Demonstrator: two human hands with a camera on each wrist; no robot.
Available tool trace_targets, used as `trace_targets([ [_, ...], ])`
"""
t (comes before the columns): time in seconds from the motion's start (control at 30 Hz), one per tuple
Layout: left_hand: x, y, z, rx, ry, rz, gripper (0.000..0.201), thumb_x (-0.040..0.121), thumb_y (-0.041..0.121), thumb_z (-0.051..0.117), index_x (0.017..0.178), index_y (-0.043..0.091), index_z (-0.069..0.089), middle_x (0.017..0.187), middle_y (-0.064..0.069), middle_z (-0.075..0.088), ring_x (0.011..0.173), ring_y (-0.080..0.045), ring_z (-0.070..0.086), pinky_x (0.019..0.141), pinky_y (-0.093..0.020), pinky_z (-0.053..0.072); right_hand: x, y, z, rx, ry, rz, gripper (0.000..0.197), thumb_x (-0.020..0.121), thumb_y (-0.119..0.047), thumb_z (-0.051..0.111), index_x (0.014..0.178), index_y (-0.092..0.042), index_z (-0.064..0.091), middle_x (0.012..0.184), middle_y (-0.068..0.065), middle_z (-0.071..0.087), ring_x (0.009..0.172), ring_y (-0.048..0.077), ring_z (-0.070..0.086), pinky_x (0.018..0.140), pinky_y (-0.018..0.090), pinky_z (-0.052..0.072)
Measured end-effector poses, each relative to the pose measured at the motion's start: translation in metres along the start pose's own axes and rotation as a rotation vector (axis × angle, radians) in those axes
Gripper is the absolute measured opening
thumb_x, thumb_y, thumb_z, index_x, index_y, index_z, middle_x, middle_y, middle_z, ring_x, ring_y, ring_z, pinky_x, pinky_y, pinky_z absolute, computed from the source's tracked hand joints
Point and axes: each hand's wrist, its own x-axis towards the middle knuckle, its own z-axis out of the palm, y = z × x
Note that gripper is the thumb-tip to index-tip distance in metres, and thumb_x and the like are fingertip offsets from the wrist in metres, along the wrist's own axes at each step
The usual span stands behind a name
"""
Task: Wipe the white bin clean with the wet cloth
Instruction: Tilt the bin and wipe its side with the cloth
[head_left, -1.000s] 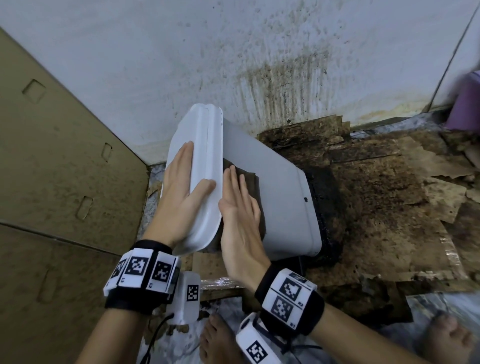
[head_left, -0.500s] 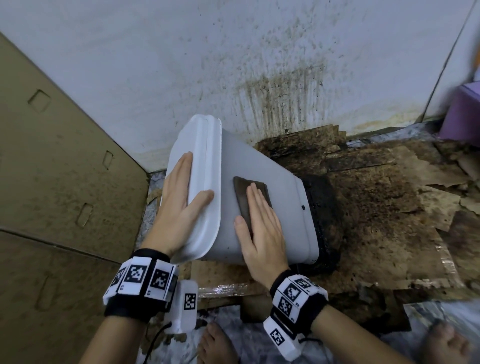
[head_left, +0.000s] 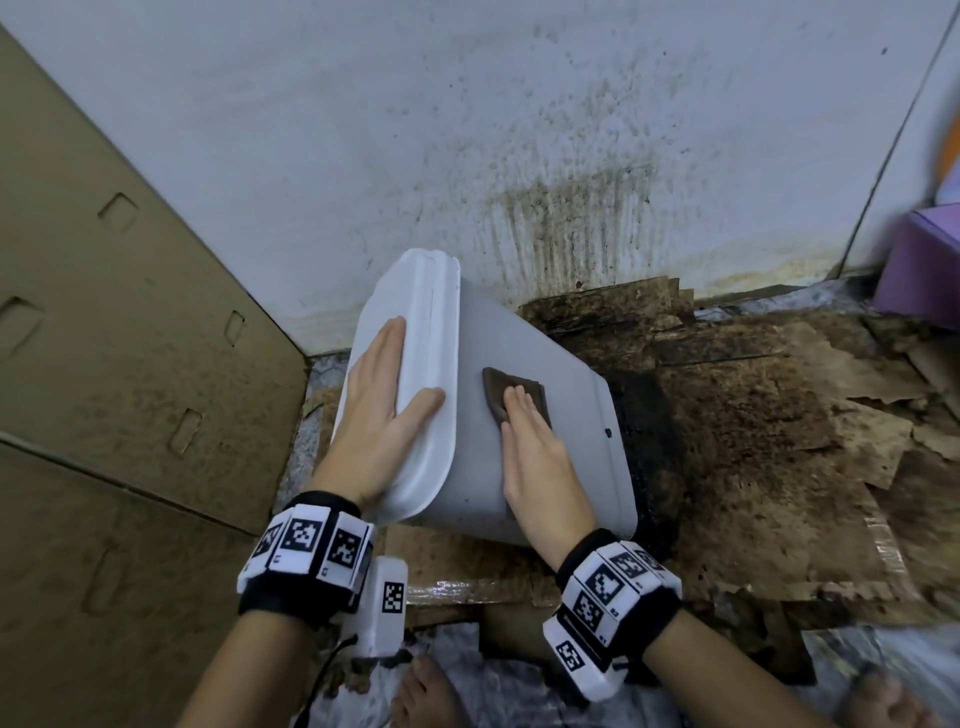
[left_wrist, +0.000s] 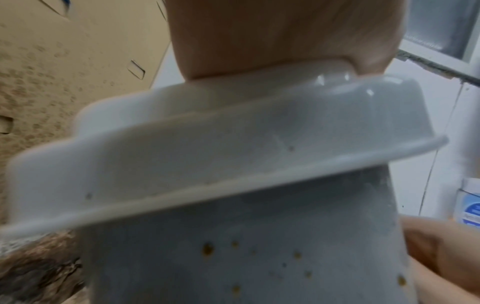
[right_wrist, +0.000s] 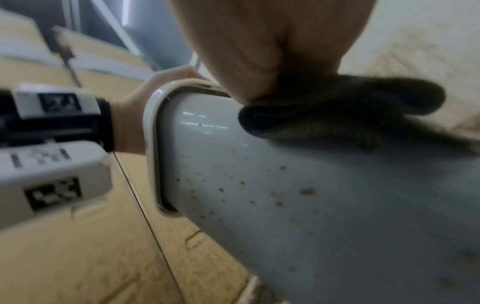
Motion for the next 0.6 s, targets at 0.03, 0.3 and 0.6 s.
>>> trace_targets([
  [0.03, 0.0, 0.001, 0.0, 0.008, -0.004, -0.004, 0.089, 0.089, 0.059, 0.046, 0.164, 0.03, 0.008, 0.171, 0.016, 0.007, 0.151, 0.005, 0.005, 0.127, -0.036, 0.006, 0.0, 0.001, -0.001, -0.066, -0.01, -0.01, 0.05, 0.108, -0.01, 0.037, 0.157, -0.006, 0.027, 0.163, 0.012, 0.03, 0.152, 0.018, 0.027, 0.123, 0.023, 0.018],
  [0.3, -0.001, 0.007, -0.001, 0.033, -0.01, -0.021, 0.086, 0.09, 0.052, 0.046, 0.164, 0.03, 0.008, 0.171, 0.016, 0.006, 0.151, 0.004, 0.006, 0.124, -0.03, 0.004, 0.009, -0.004, -0.032, 0.151, 0.149, 0.096, 0.032, 0.108, -0.021, 0.038, 0.131, -0.021, 0.06, 0.093, -0.006, 0.068, 0.084, 0.005, 0.064, 0.066, 0.016, 0.042],
  [0.6, 0.0, 0.042, 0.02, 0.132, -0.027, 0.044, 0.085, 0.094, 0.057, 0.038, 0.164, 0.026, 0.001, 0.171, 0.012, -0.002, 0.155, -0.001, -0.003, 0.126, -0.028, 0.0, 0.017, -0.055, -0.069, 0.422, 0.239, 0.034, 0.034, 0.109, -0.02, 0.037, 0.131, -0.034, 0.057, 0.098, -0.016, 0.069, 0.075, -0.003, 0.06, 0.068, 0.009, 0.043],
])
